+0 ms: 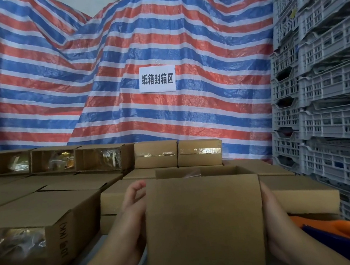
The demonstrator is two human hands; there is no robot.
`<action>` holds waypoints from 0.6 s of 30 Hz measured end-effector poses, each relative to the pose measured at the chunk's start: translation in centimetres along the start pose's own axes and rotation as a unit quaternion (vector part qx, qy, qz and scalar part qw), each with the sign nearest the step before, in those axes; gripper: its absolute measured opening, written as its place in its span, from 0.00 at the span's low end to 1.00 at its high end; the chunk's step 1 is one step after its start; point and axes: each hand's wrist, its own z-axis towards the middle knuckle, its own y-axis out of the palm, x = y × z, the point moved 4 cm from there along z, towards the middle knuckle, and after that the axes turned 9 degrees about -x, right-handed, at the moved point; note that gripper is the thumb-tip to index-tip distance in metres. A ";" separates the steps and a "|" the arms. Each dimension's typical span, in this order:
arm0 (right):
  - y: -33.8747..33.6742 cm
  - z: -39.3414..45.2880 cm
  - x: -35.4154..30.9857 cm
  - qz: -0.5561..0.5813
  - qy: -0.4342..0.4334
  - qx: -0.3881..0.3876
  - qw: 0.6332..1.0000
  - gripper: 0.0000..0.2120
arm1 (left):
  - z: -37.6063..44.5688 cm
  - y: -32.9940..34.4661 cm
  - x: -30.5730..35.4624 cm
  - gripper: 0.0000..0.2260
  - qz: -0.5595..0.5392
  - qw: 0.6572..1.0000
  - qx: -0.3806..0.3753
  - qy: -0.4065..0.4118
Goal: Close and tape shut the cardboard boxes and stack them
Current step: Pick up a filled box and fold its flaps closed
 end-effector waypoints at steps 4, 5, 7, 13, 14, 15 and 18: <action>-0.1 0.5 0.0 0.008 0.014 0.012 1.000 0.22 | -0.2 0.2 -0.4 0.10 0.027 0.998 -0.041 -0.032; 0.0 0.6 -0.1 0.008 0.017 0.012 1.000 0.22 | -0.1 0.3 -0.5 0.11 0.035 0.998 -0.044 -0.036; -0.1 0.7 -0.2 0.008 0.016 0.008 1.000 0.22 | -0.1 0.2 -0.5 0.09 0.057 0.997 -0.038 -0.038; -0.2 0.8 -0.8 -0.027 -0.025 0.010 0.999 0.18 | -0.3 -0.3 0.9 0.12 0.145 0.989 -0.005 0.038; -0.5 0.8 -1.0 -0.038 -0.051 0.026 0.998 0.13 | -0.3 -0.3 1.1 0.12 0.142 0.989 -0.011 0.044; -0.9 0.8 -1.2 -0.045 -0.078 0.044 0.995 0.10 | -0.3 -0.2 1.1 0.12 0.140 0.989 -0.018 0.045; -1.6 0.6 -1.7 -0.069 -0.144 0.053 0.986 0.10 | -0.6 0.0 1.2 0.12 0.130 0.989 -0.041 0.049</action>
